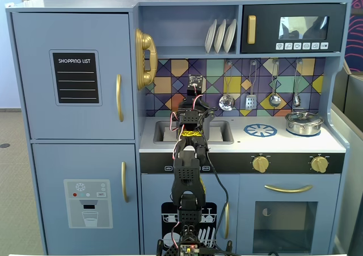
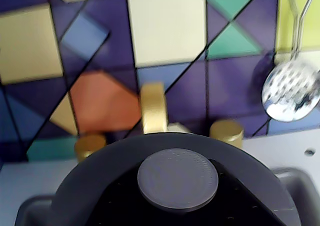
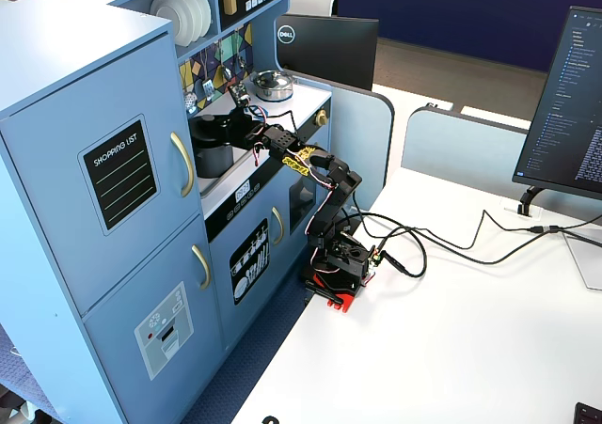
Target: Take off the lid from the gray recipient and place it on the counter
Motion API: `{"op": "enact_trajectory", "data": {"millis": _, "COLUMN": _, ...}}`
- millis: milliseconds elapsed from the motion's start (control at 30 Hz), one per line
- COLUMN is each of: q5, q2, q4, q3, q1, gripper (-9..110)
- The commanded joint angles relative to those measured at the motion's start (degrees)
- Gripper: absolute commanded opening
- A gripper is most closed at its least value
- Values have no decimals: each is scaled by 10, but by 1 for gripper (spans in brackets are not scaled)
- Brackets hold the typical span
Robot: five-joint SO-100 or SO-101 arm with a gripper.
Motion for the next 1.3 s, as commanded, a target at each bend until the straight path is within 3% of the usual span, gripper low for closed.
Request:
{"op": "enact_trajectory", "data": {"millis": 0, "q5": -14, "q2": 32, "q4": -31, "q3": -55, "q1": 0, "gripper": 0}}
{"op": "enact_trajectory", "data": {"millis": 333, "q5": -24, "q2": 83, "q4": -33, "q3": -63, "q1": 146, "gripper": 0}}
{"op": "enact_trajectory", "data": {"millis": 567, "q5": 3, "q2": 95, "q4": -113, "q3": 30, "q1": 266, "gripper": 0}}
{"op": "enact_trajectory", "data": {"millis": 900, "q5": -18, "q2": 53, "q4": -232, "q3": 167, "q1": 287, "gripper": 0}}
{"op": "enact_trajectory", "data": {"millis": 1267, "q5": -24, "q2": -46, "q4": -281, "q3": 175, "q1": 294, "gripper": 0}}
